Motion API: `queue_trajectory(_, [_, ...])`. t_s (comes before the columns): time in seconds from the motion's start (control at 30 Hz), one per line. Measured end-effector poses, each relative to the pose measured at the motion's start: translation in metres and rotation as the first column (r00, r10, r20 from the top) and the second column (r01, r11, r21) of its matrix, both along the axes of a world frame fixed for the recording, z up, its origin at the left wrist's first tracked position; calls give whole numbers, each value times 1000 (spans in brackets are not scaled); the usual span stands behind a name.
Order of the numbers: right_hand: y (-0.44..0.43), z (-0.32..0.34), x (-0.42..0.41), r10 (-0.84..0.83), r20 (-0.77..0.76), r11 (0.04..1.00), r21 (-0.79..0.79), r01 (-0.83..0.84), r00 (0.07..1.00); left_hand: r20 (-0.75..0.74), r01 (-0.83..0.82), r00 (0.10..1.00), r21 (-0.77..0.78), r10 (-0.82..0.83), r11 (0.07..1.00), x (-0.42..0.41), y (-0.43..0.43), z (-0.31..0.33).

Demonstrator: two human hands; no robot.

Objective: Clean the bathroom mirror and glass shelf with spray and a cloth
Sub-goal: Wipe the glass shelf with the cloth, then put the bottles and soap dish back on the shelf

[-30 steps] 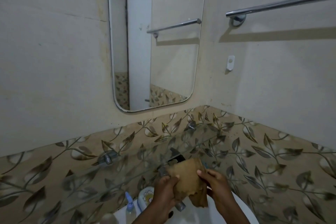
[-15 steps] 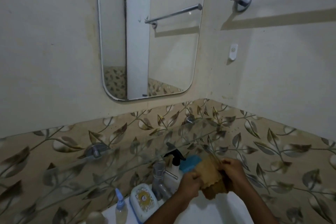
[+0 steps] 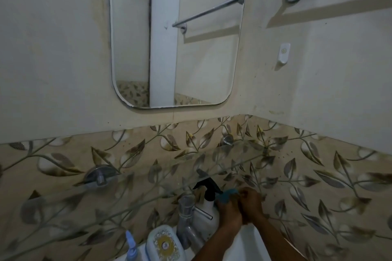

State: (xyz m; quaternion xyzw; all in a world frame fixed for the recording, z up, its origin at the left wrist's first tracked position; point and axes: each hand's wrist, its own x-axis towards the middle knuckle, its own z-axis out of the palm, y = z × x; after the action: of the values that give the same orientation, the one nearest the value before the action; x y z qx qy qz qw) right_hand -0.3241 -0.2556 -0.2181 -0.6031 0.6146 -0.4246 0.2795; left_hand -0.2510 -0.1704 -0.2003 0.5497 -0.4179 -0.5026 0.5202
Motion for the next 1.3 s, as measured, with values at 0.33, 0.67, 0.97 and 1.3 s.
queue_trajectory(0.33, [43, 21, -10, -38, 151, 999, 7, 38, 988, -33, 4, 999, -151, -9, 989, 9, 82, 35])
queue_trajectory(0.67, [187, 83, 49, 275, 19, 954, -131, -270, 961, 357, -352, 692, -592, 628, 725, 141, 230, 48])
queue_trajectory(0.97, [206, 42, 133, 502, -183, 862, 23, -506, 846, 621, -457, 704, 24, 345, 889, 249, 227, -39])
queue_trajectory(1.3, [194, 27, 151, 544, -299, 838, 156, -523, 784, 707, -359, 659, -2, 255, 933, 265, 223, -36])
